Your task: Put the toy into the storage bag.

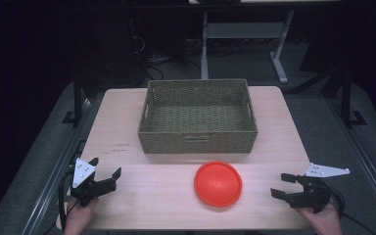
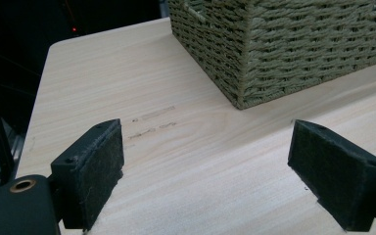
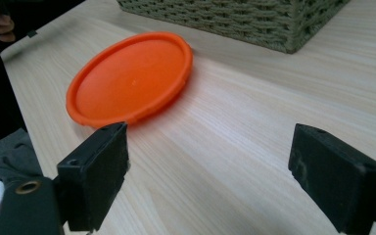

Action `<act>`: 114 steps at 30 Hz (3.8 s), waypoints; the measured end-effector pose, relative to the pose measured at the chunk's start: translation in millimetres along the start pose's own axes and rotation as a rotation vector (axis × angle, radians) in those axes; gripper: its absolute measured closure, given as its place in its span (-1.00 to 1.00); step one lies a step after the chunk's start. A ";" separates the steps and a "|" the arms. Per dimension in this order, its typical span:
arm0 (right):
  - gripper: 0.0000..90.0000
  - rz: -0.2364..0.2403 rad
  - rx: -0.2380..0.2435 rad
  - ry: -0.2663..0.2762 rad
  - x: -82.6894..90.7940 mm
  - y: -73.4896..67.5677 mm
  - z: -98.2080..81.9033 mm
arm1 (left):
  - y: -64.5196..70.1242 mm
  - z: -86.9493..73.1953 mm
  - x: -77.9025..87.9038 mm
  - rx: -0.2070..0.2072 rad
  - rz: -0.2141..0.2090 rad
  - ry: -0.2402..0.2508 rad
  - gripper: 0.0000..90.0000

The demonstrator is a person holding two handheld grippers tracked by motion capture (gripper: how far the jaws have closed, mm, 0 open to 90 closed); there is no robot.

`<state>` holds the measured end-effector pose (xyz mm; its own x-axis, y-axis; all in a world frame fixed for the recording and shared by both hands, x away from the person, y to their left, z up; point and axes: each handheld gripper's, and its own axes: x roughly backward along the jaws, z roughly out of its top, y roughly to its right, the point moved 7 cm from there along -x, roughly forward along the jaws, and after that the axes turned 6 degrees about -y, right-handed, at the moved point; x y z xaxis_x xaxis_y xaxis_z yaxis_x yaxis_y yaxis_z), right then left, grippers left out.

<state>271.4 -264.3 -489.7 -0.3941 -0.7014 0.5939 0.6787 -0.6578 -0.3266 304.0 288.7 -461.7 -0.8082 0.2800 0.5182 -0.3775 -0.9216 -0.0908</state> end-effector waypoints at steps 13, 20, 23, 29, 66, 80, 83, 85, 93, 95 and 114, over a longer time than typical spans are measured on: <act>-0.68 0.041 0.015 -0.059 -9.9 -18.9 28.2 | 0.3 0.4 0.7 -0.008 0.008 0.002 -0.72; -0.68 0.059 0.045 -0.100 -13.1 -27.2 46.4 | -1.3 -0.5 0.7 0.000 0.010 0.005 -0.72; -0.68 0.057 0.054 -0.116 -15.1 -28.7 49.7 | -2.0 -0.4 0.4 0.001 0.010 0.004 -0.72; -0.68 0.067 0.076 -0.158 -24.6 -35.8 62.7 | -1.5 -0.9 1.1 -0.003 0.016 0.006 -0.72; -0.32 0.098 0.019 -0.368 -97.2 -29.7 75.2 | -2.7 0.2 1.1 -0.019 0.033 0.010 -0.72; -0.20 0.112 0.011 -0.422 -109.5 -27.1 63.8 | -2.8 0.3 1.1 -0.017 0.035 0.011 -0.72; -0.15 0.103 0.010 -0.423 -109.8 -25.1 64.0 | -2.8 0.4 1.0 -0.017 0.038 0.009 -0.72; -0.12 0.107 0.007 -0.423 -110.0 -24.6 63.7 | -2.7 0.3 0.9 -0.018 0.038 0.009 -0.72; 0.03 0.109 0.000 -0.446 -115.1 -22.2 61.4 | -1.9 0.8 0.6 -0.026 0.037 0.010 -0.72; 0.06 0.116 -0.006 -0.449 -116.6 -21.8 60.7 | -1.5 0.7 0.7 -0.025 0.037 0.011 -0.72; 0.61 0.062 0.006 -0.451 -119.6 -17.3 61.8 | -0.3 1.7 0.3 -0.030 0.038 0.015 -0.72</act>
<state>345.1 -152.1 -509.7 -0.0444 -0.5488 0.8348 0.6962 -0.6163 -0.3681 304.7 288.6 -460.1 -0.8285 0.2494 0.5014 -0.3598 -0.9232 -0.1353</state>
